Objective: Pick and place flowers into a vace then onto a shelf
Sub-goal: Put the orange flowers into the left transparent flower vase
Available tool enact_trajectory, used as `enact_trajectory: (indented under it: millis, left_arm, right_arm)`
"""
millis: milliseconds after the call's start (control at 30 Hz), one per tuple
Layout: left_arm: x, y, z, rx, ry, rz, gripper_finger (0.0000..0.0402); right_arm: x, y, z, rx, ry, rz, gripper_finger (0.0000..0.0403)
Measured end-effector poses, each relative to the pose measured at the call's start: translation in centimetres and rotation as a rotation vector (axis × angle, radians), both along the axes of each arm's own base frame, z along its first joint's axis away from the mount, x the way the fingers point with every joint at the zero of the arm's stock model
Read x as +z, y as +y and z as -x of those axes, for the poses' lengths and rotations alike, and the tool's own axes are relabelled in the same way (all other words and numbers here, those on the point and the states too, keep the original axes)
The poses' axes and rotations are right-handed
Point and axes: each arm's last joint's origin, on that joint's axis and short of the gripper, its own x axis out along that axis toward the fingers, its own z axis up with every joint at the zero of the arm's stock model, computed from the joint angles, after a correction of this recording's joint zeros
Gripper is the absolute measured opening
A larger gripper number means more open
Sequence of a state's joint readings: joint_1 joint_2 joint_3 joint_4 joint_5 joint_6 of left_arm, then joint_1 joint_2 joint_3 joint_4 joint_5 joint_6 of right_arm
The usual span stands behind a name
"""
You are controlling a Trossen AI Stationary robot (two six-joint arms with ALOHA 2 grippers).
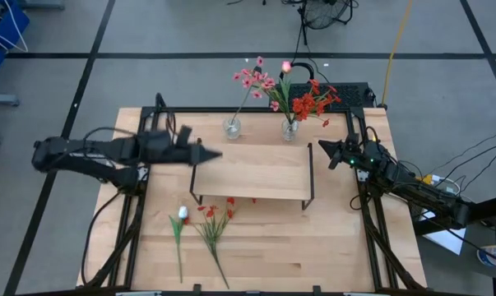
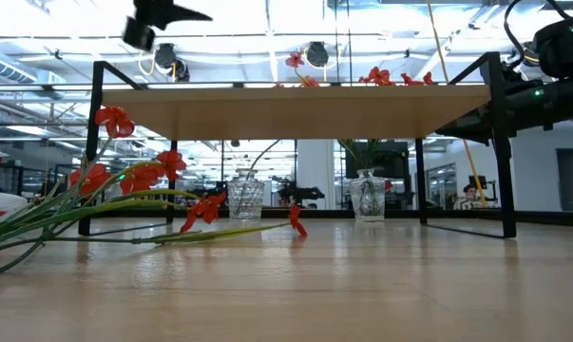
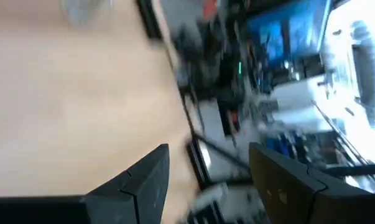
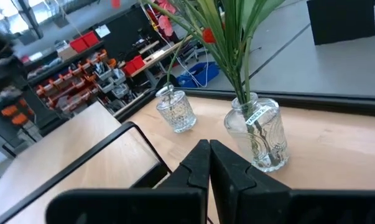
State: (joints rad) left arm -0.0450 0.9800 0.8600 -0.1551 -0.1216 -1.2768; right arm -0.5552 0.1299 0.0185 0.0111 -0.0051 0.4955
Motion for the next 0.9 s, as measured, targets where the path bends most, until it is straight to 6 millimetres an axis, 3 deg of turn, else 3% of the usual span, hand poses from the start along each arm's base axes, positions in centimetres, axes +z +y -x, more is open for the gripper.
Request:
enact_trajectory:
  millis: [233,467,633,900]
  left_arm:
    - [-3.1,-8.3,-1.0,-0.125,0.165,0.255,0.0225]
    - [-7.1,-14.0,-1.7,-0.076,0.323,0.523,0.0225]
    - [-10.6,-16.2,-2.3,-0.083,0.554,0.688,0.0225]
    - [-15.0,-16.6,-3.9,-0.076,0.767,0.7,0.0225]
  right_arm:
    - [0.0,0.1,0.0,0.024,0.004,0.007,0.0002]
    - [0.0,0.0,-0.1,0.027,0.018,0.019,0.0002]
    - [-0.1,0.0,-0.1,0.032,0.04,0.055,0.0002]
    - [-0.1,0.0,-0.1,0.038,0.052,0.063,0.0002]
